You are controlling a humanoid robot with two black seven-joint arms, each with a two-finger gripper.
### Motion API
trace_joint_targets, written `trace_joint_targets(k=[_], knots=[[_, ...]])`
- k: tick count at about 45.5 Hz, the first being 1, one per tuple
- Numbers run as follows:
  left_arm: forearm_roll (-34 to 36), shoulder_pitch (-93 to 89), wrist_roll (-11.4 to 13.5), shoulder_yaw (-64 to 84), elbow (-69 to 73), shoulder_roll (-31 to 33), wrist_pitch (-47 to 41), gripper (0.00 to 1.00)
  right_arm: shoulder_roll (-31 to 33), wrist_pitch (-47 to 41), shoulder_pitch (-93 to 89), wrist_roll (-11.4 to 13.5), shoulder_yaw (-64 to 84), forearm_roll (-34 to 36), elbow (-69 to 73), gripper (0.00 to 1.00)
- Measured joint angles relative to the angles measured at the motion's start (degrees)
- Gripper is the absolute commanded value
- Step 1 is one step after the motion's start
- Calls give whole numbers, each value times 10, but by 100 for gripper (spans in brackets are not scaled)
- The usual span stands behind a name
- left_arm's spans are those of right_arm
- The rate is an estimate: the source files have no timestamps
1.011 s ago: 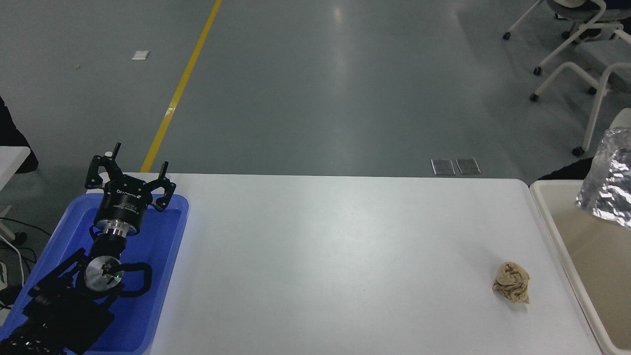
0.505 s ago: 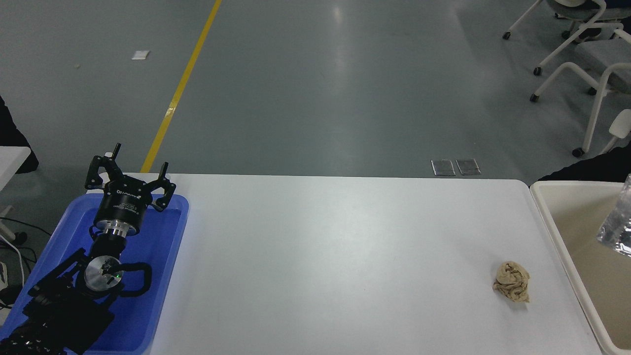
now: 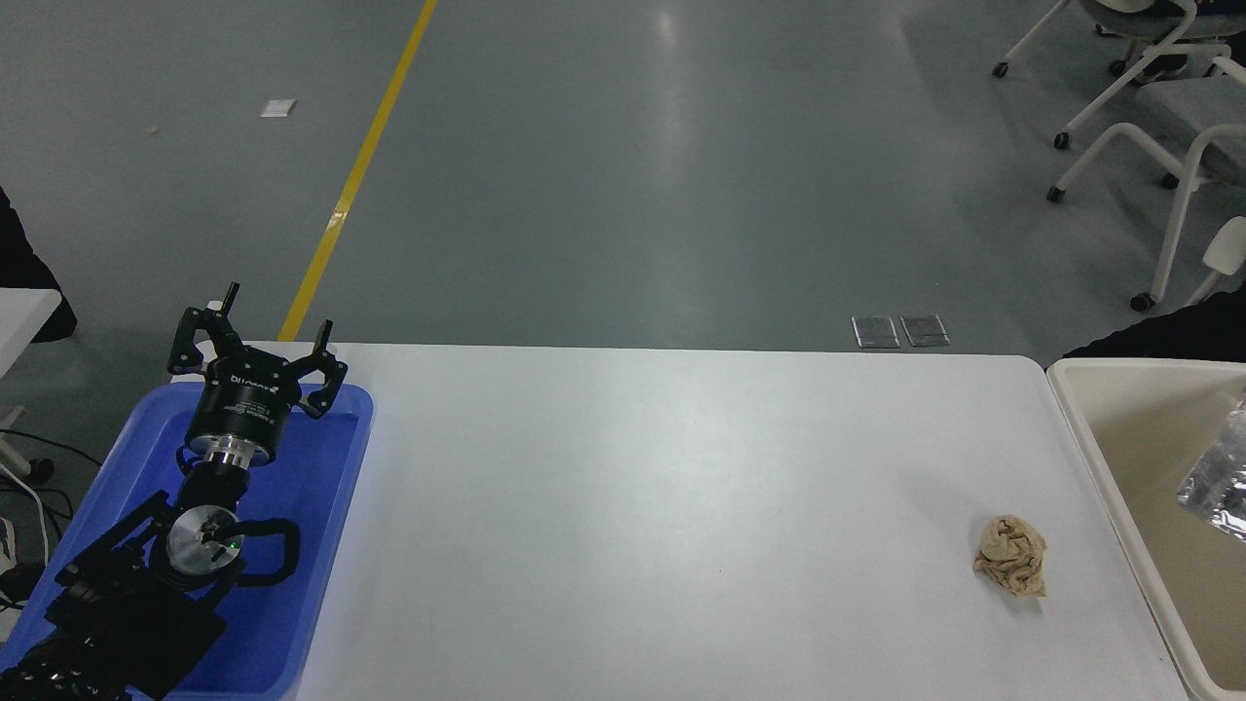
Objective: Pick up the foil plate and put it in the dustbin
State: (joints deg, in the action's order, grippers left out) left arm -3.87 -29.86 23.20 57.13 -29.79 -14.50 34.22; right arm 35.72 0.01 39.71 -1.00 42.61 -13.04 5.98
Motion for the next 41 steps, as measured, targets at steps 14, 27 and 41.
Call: trace_joint_targets(k=[14, 27, 41], knots=[[0, 0, 0, 0, 0, 0, 0, 100, 2, 3, 20, -1, 1, 0, 10, 100], [0, 0, 0, 0, 0, 0, 0, 100, 1, 0, 170, -2, 56, -2, 95, 100], [0, 0, 0, 0, 0, 0, 0, 100, -6, -41, 398, -1, 139, -8, 265, 100]])
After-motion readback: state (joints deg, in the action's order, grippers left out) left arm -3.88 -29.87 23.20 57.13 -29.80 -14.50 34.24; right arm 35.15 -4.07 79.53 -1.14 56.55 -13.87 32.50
